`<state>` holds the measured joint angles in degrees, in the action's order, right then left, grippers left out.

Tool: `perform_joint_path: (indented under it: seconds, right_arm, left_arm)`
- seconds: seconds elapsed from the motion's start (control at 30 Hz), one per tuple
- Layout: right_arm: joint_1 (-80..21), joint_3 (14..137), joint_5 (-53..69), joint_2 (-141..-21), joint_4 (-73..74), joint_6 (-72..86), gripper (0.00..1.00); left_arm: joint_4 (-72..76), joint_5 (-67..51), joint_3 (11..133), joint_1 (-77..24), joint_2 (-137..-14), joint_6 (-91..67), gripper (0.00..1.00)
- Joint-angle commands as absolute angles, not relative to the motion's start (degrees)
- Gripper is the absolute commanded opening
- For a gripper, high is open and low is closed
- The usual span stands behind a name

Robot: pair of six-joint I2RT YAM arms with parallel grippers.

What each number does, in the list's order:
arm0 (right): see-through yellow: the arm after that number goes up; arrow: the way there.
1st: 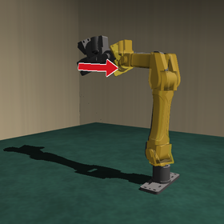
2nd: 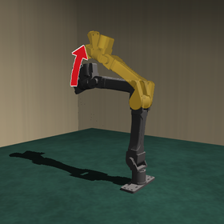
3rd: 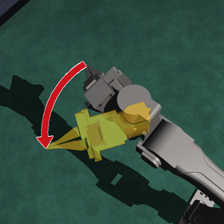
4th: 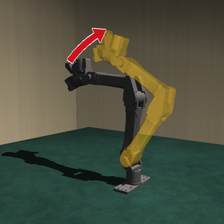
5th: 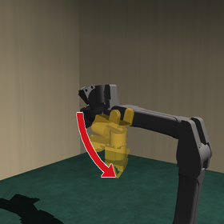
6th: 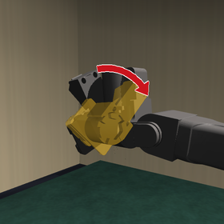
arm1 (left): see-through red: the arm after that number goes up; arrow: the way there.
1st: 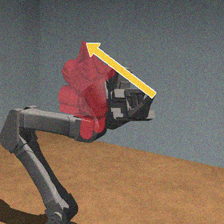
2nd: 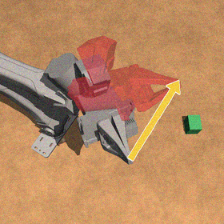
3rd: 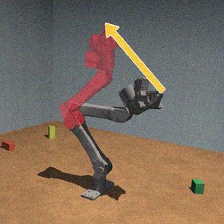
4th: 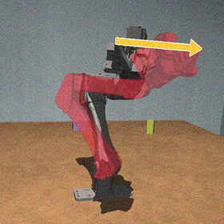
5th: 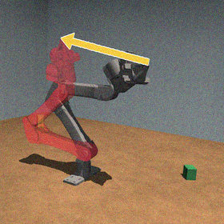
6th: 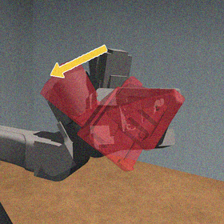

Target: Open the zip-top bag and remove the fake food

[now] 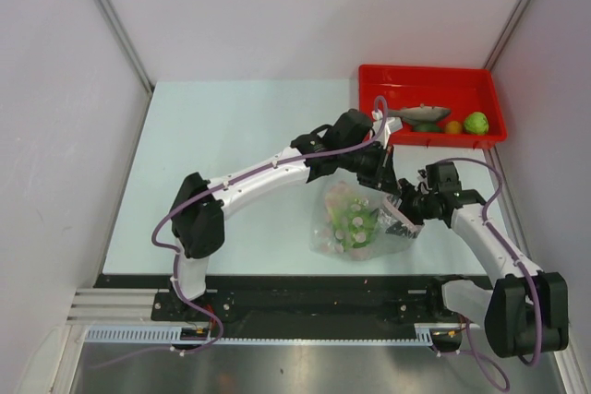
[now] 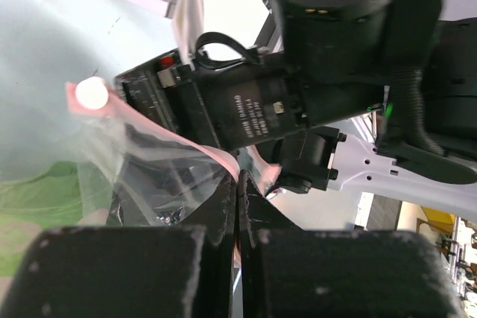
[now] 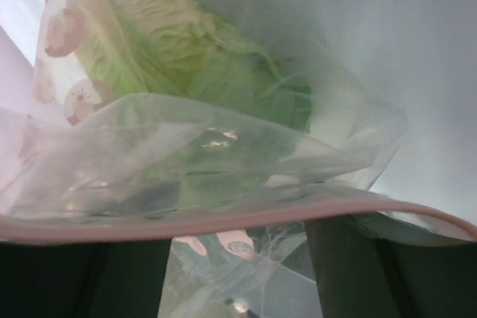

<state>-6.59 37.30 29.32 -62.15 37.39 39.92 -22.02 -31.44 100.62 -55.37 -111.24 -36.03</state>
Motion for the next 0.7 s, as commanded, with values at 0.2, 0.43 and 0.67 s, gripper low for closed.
perform_joint_path:
  seconds: [0.2,0.43,0.67]
  right_arm:
    - [-8.1,33.3,34.4,-65.0,28.4,49.4,0.73]
    - [-10.4,32.8,32.3,-65.0,25.1,57.7,0.59]
    - [-13.5,32.3,27.3,-65.0,24.2,60.6,0.42]
  left_arm:
    - [-21.0,-32.6,104.2,-56.9,-110.6,-36.5,0.00]
    - [-21.3,-32.7,104.0,-57.5,-110.7,-36.1,0.00]
    - [-21.2,-32.0,102.7,-57.6,-109.6,-35.5,0.00]
